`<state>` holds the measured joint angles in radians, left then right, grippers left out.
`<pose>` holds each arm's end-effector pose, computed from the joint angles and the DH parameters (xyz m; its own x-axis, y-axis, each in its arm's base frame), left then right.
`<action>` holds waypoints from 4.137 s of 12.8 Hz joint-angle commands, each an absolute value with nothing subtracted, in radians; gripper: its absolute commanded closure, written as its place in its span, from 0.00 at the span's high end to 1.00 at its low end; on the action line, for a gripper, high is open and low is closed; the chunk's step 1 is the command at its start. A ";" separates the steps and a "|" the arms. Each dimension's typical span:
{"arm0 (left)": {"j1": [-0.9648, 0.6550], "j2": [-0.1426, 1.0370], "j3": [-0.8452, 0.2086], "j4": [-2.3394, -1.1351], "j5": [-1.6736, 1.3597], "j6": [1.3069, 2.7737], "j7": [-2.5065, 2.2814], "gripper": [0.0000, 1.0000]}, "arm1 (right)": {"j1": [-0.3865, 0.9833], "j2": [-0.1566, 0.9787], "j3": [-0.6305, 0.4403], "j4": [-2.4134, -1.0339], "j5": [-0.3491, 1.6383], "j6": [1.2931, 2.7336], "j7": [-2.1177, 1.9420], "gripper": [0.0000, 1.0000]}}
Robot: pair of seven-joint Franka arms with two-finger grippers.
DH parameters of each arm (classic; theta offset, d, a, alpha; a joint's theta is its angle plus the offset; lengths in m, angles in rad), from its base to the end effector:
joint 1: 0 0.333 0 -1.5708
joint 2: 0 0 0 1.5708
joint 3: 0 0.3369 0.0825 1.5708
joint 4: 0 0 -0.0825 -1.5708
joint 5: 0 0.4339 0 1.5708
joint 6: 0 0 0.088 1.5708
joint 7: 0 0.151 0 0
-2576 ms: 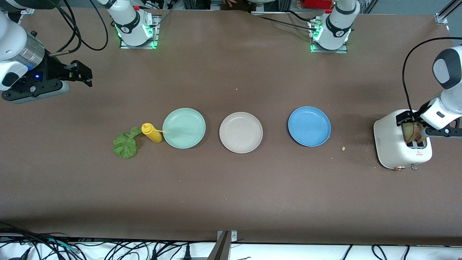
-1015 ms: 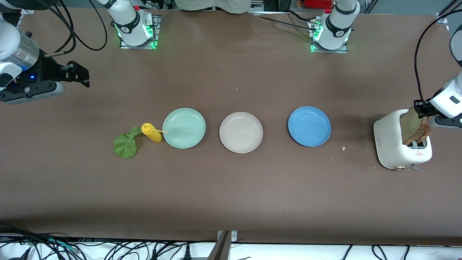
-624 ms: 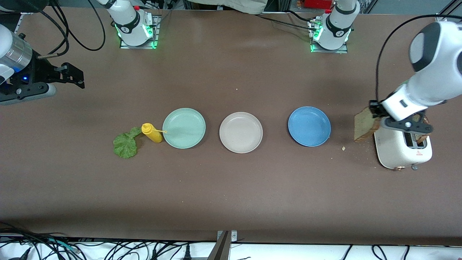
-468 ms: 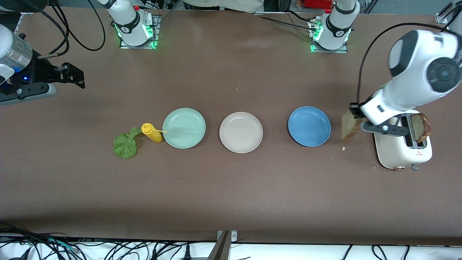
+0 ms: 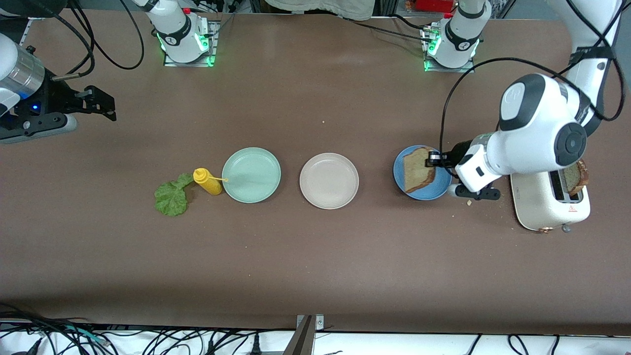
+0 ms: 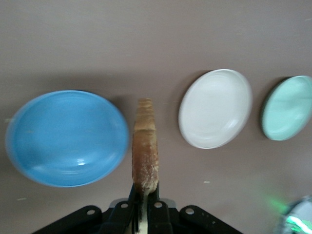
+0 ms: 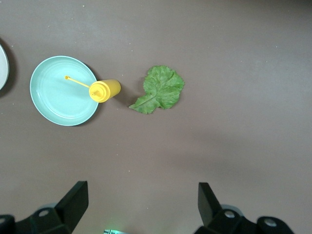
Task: Make sandwich in beige plate with both arms
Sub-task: 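Carry the bread slice with the left gripper onto the beige plate, then open the left gripper and withdraw it toward the toaster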
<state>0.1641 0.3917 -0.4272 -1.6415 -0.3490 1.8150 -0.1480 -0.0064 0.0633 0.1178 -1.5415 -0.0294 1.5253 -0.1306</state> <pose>0.6585 -0.1969 0.3620 0.9608 -0.0448 -0.2737 0.0774 -0.9043 0.4197 0.6126 0.0620 0.5745 0.9678 0.2383 -0.0812 0.2400 -0.9707 0.0115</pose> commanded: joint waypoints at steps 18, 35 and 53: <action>-0.130 0.709 -0.430 -1.611 -0.686 2.214 0.026 0.00 | -0.017 0.075 0.100 -1.531 -0.011 1.523 -0.124 1.00; 0.121 0.548 -0.420 -1.623 -0.133 1.925 0.066 1.00 | -0.025 0.100 0.075 -1.532 -0.026 1.540 -0.141 1.00; 0.311 0.215 -0.414 -1.433 0.134 1.532 0.061 1.00 | 0.009 0.351 0.095 -1.439 0.148 1.630 -0.547 1.00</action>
